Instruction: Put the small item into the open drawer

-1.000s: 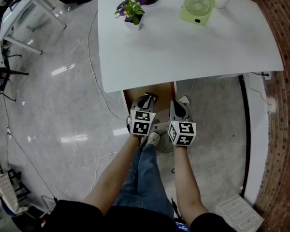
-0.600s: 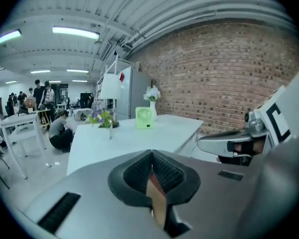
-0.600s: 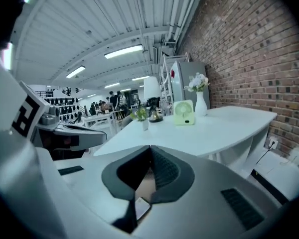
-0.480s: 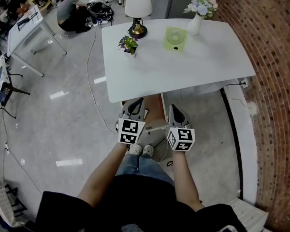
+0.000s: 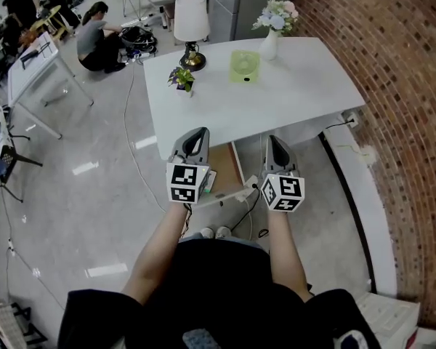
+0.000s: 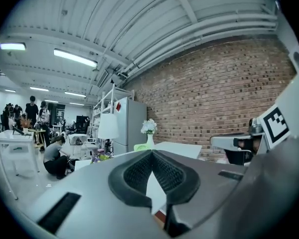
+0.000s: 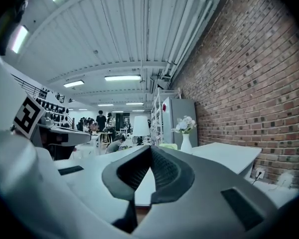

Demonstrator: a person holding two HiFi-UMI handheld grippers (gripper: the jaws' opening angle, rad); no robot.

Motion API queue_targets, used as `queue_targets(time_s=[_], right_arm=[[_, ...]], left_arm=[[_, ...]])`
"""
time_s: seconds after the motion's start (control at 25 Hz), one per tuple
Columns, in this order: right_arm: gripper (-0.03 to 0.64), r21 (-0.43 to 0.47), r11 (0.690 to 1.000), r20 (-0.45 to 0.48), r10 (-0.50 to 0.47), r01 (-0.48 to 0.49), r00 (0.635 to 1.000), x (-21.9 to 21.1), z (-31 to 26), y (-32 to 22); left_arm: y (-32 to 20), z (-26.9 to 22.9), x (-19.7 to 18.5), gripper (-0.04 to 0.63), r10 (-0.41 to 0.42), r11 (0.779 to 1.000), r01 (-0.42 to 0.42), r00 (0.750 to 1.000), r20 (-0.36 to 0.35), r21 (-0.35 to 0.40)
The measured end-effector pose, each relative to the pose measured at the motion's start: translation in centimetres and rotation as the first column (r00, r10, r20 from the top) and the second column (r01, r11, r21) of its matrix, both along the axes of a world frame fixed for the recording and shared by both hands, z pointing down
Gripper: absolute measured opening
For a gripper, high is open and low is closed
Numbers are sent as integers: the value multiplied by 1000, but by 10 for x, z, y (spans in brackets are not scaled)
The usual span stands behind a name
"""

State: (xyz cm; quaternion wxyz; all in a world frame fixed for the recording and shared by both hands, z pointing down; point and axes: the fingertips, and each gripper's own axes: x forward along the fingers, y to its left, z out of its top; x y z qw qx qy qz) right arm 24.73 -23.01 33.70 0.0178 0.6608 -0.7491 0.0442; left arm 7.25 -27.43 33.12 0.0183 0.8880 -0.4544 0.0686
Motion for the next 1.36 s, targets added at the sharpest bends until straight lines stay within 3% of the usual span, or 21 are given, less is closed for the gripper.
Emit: queue_targets(time_s=[0.36,1.36], right_arm=[[-2,12,999,-5,53,-53,999,15,-3,11],[-2,-10,999,-5,49,-49,999,10,4,4]], left_arm=[[6,-5,7,21,15,1000,-15,1000,1,17],[-1,3,-3,21,4,1000,-4,1000,-7,-13]])
